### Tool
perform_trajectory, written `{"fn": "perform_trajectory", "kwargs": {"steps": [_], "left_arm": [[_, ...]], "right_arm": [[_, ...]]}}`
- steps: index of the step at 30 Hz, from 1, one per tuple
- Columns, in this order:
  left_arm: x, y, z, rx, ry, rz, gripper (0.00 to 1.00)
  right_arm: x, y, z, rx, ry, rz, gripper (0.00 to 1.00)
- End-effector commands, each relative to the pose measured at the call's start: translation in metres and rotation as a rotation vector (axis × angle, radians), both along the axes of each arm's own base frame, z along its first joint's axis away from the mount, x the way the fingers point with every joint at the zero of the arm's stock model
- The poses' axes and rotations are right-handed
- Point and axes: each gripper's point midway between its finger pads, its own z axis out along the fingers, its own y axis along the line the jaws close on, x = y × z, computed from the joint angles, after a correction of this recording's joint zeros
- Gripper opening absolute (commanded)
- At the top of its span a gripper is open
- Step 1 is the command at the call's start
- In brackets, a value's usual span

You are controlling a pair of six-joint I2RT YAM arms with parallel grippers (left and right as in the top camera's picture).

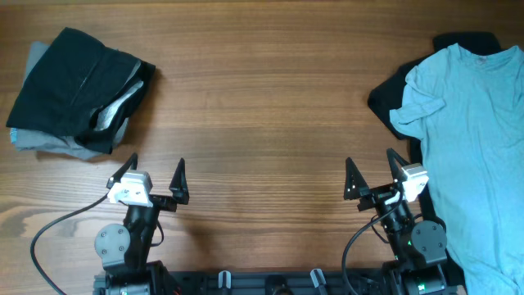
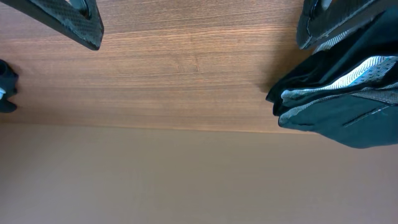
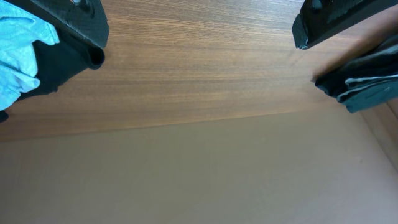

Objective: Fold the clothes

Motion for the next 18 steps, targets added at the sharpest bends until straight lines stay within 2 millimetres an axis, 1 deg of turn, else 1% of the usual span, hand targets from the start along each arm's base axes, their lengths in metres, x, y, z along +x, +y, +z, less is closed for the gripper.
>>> {"fn": "perform_trajectory", "kwargs": {"steps": [1, 13, 15, 18], "left_arm": [[0.000, -0.002, -0.002, 0.003, -0.004, -0.010, 1.00], [0.000, -0.002, -0.001, 0.002, -0.007, -0.011, 1.00], [-0.001, -0.005, 0.008, 0.004, -0.025, -0.026, 1.00], [-0.007, -0.005, 0.045, 0.012, -0.091, -0.021, 1.00]], "right_arm": [[0.001, -0.003, 0.003, 0.017, -0.008, -0.018, 1.00], [0.001, -0.004, 0.003, 0.014, -0.010, -0.022, 1.00], [-0.001, -0.001, 0.011, 0.017, -0.024, -0.001, 1.00], [-0.006, 0.002, 0.036, 0.022, -0.057, 0.020, 1.00]]}}
